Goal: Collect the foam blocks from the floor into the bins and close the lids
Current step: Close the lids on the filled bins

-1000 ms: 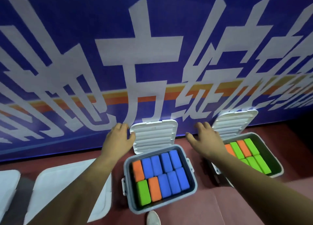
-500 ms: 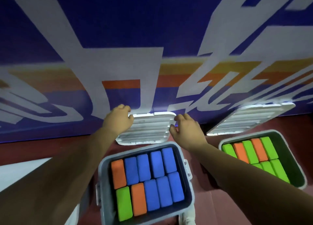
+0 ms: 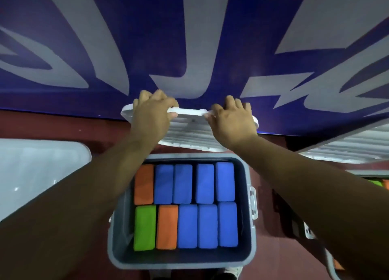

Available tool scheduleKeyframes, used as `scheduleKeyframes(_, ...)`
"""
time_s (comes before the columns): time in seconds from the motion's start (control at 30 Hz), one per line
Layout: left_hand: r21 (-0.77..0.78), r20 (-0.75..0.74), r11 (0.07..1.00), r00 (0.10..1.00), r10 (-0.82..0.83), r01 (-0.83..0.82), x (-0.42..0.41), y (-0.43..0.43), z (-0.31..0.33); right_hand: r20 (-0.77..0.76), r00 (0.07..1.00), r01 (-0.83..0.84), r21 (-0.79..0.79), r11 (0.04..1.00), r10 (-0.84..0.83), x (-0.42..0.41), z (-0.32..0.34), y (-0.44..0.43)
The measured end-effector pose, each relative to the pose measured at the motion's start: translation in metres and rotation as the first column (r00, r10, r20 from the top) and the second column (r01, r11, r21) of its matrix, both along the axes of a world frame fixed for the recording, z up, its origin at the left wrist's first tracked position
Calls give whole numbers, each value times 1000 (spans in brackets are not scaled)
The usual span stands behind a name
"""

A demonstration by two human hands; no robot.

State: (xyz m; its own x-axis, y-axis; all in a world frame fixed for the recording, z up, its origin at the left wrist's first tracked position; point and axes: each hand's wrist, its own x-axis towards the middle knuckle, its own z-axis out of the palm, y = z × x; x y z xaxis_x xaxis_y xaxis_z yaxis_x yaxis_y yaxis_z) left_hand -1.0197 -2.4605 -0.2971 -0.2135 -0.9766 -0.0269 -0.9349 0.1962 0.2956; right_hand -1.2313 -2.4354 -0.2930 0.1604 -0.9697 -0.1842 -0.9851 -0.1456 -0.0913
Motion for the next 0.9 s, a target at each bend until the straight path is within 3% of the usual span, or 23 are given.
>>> scheduleKeyframes(0.1,34,-136,999,990,36,-32,11,24,3,117,993,-35,61,998,28,1,-7,14)
scheduleKeyframes(0.2,165,-97,986,994,54,-37,17,37,14,178,983,11,154,988,-39,7,-1,22)
scheduleKeyframes(0.3,390,-175,896,938,300,-214,32,42,22,188,981,32,102,994,-51,12,7,41)
scheduleKeyframes(0.37,460,-46,794,883,468,-397,48,42,23,207,978,31,-5,1000,-29,11,15,57)
scheduleKeyframes(0.43,607,151,589,805,574,-533,67,50,27,235,972,30,-84,996,-10,9,28,73)
scheduleKeyframes(0.5,841,62,318,662,747,-438,82,63,36,271,963,25,-114,993,7,6,42,90)
scheduleKeyframes(0.53,894,28,248,599,800,-373,88,72,44,288,958,24,-121,992,12,4,49,99)
scheduleKeyframes(0.6,934,9,167,488,873,-316,93,87,52,324,946,58,-142,988,-9,4,63,116)
scheduleKeyframes(0.67,931,-44,167,355,934,-325,88,100,59,365,922,207,-179,962,-131,12,75,132)
scheduleKeyframes(0.7,922,-89,191,296,951,-336,81,109,63,411,868,371,-161,915,-280,19,83,141)
scheduleKeyframes(0.73,914,-129,209,239,962,-347,72,118,66,484,733,576,-69,814,-478,27,92,146)
scheduleKeyframes(0.77,908,-167,218,168,972,-358,60,130,70,535,504,748,123,652,-678,37,103,151)
scheduleKeyframes(0.8,901,-202,226,101,974,-372,49,143,72,524,240,804,364,470,-817,46,116,157)
scheduleKeyframes(0.83,890,-237,230,33,971,-392,38,158,73,508,-20,708,616,347,-861,55,125,161)
scheduleKeyframes(0.87,887,-256,234,-3,967,-397,27,172,73,479,-242,518,799,305,-844,63,128,166)
scheduleKeyframes(0.9,886,-271,238,-28,962,-398,15,185,75,456,-384,380,871,312,-803,69,128,173)
